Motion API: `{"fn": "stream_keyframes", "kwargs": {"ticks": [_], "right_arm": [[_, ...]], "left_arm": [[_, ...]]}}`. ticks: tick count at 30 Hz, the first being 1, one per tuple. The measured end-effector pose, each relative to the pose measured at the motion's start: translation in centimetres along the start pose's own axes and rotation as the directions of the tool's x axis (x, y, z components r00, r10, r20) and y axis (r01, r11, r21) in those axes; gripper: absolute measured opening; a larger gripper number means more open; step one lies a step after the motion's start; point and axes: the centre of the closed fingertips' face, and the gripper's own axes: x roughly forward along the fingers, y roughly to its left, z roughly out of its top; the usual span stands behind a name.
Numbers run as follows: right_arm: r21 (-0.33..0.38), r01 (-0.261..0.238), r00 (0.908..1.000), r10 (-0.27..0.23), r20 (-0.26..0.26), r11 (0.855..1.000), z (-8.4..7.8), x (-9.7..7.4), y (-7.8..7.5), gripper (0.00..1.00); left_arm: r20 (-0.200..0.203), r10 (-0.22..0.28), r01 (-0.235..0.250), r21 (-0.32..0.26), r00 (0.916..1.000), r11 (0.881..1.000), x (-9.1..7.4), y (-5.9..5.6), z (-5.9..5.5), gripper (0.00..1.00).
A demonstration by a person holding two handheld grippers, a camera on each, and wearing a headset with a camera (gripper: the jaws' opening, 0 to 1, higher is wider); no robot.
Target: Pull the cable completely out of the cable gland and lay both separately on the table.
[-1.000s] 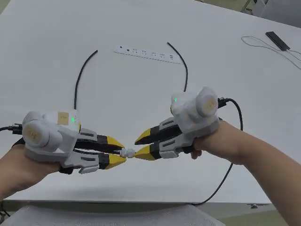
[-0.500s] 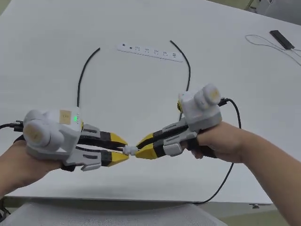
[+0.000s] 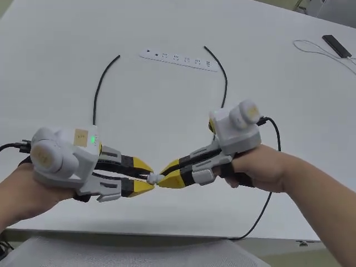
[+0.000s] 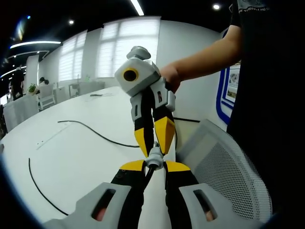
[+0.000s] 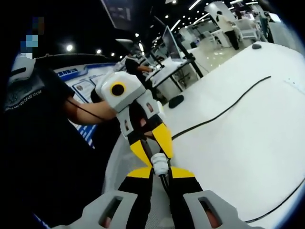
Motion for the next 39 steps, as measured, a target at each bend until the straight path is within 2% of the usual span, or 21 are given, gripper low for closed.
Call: {"fn": "stream_keyframes", "kwargs": {"ticks": [3, 9, 12, 13, 14, 15, 17, 18, 19, 21, 22, 24, 25, 27, 28, 30, 32, 34, 36, 37, 39], "right_arm": [[-0.092, 0.039, 0.9987, -0.041, -0.028, 0.995, -0.06, 0.18, -0.13, 0.08], [-0.164, 0.066, 0.9963, -0.074, -0.045, 0.984, -0.31, 0.37, -0.01, 0.07], [-0.219, 0.087, 0.9939, -0.1, -0.047, 0.972, -0.32, 0.36, 0.02, 0.07], [-0.252, 0.1, 0.9918, -0.117, -0.051, 0.963, -0.29, 0.31, -0.01, 0.07], [-0.323, 0.118, 0.9887, -0.142, -0.049, 0.939, -0.23, 0.31, 0.0, 0.07], [-0.363, 0.142, 0.9847, -0.169, -0.043, 0.921, -0.14, 0.31, 0.04, 0.07], [-0.385, 0.154, 0.9808, -0.188, -0.051, 0.91, -0.28, 0.26, 0.29, 0.07], [-0.439, 0.179, 0.975, -0.219, -0.04, 0.88, -0.12, 0.17, 0.26, 0.07], [-0.465, 0.194, 0.9709, -0.237, -0.035, 0.864, -0.03, 0.1, 0.3, 0.07], [-0.536, 0.226, 0.9595, -0.281, -0.022, 0.813, 0.19, -0.07, 0.46, 0.07], [-0.579, 0.253, 0.9487, -0.316, -0.008, 0.775, 0.37, -0.24, 0.47, 0.07], [-0.613, 0.274, 0.9393, -0.343, 0.005, 0.741, 0.43, -0.26, 0.61, 0.07], [-0.629, 0.29, 0.9304, -0.366, 0.008, 0.721, 0.36, -0.25, 0.55, 0.07], [-0.643, 0.307, 0.9196, -0.393, 0.011, 0.702, 0.31, -0.17, 0.44, 0.07], [-0.682, 0.316, 0.9059, -0.423, 0.011, 0.659, 0.2, 0.01, 0.46, 0.07], [-0.723, 0.328, 0.8898, -0.456, 0.02, 0.609, 0.19, 0.14, 0.47, 0.07], [-0.75, 0.328, 0.8813, -0.472, 0.024, 0.574, 0.09, 0.27, 0.55, 0.07], [-0.79, 0.321, 0.867, -0.498, 0.023, 0.522, 0.06, 0.27, 0.43, 0.07], [-0.813, 0.317, 0.8532, -0.521, 0.019, 0.488, -0.06, 0.32, 0.27, 0.07], [-0.819, 0.316, 0.851, -0.525, 0.023, 0.478, -0.07, 0.37, 0.25, 0.07], [-0.82, 0.321, 0.8486, -0.528, 0.027, 0.474, -0.1, 0.37, 0.15, 0.08]], "left_arm": [[-0.008, -0.002, 0.002, -0.021, 1.0, 1.0, 0.04, 0.15, -0.22, 0.14], [-0.017, -0.013, 0.012, -0.057, 0.9998, 0.998, 0.09, 0.11, -0.45, 0.14], [-0.016, -0.02, 0.019, -0.075, 0.9997, 0.997, 0.1, 0.09, -0.48, 0.15], [-0.011, -0.028, 0.027, -0.102, 0.9995, 0.994, 0.11, 0.07, -0.45, 0.15], [-0.005, -0.04, 0.039, -0.162, 0.9992, 0.986, 0.1, -0.04, -0.49, 0.15], [-0.004, -0.035, 0.034, -0.142, 0.9994, 0.989, 0.05, 0.3, -0.51, 0.15], [0.002, -0.048, 0.048, -0.151, 0.9988, 0.987, 0.08, 0.11, -0.4, 0.15], [0.005, -0.046, 0.046, -0.158, 0.9989, 0.986, 0.07, 0.11, -0.3, 0.15], [0.008, -0.046, 0.047, -0.168, 0.9989, 0.985, 0.06, 0.17, -0.21, 0.15], [0.023, -0.05, 0.054, -0.233, 0.9985, 0.971, 0.0, 0.13, 0.09, 0.15], [0.029, -0.046, 0.051, -0.229, 0.9985, 0.972, -0.06, 0.32, 0.25, 0.15], [0.037, -0.046, 0.054, -0.242, 0.9982, 0.969, -0.15, 0.29, 0.44, 0.15], [0.039, -0.047, 0.055, -0.254, 0.9981, 0.966, -0.13, 0.27, 0.42, 0.15], [0.034, -0.047, 0.054, -0.262, 0.9983, 0.964, -0.11, 0.25, 0.28, 0.15], [0.03, -0.05, 0.056, -0.267, 0.9983, 0.962, -0.13, 0.16, 0.21, 0.15], [0.027, -0.057, 0.063, -0.303, 0.998, 0.951, -0.18, 0.16, 0.12, 0.15], [0.027, -0.068, 0.073, -0.347, 0.9973, 0.935, -0.22, 0.11, -0.01, 0.15], [0.024, -0.067, 0.071, -0.34, 0.9975, 0.938, -0.19, 0.21, -0.06, 0.15], [0.015, -0.066, 0.067, -0.36, 0.9977, 0.931, -0.09, 0.17, -0.18, 0.15], [0.016, -0.065, 0.066, -0.366, 0.9978, 0.928, -0.06, 0.21, -0.21, 0.15], [0.016, -0.063, 0.064, -0.37, 0.9979, 0.927, -0.03, 0.25, -0.26, 0.15]]}}
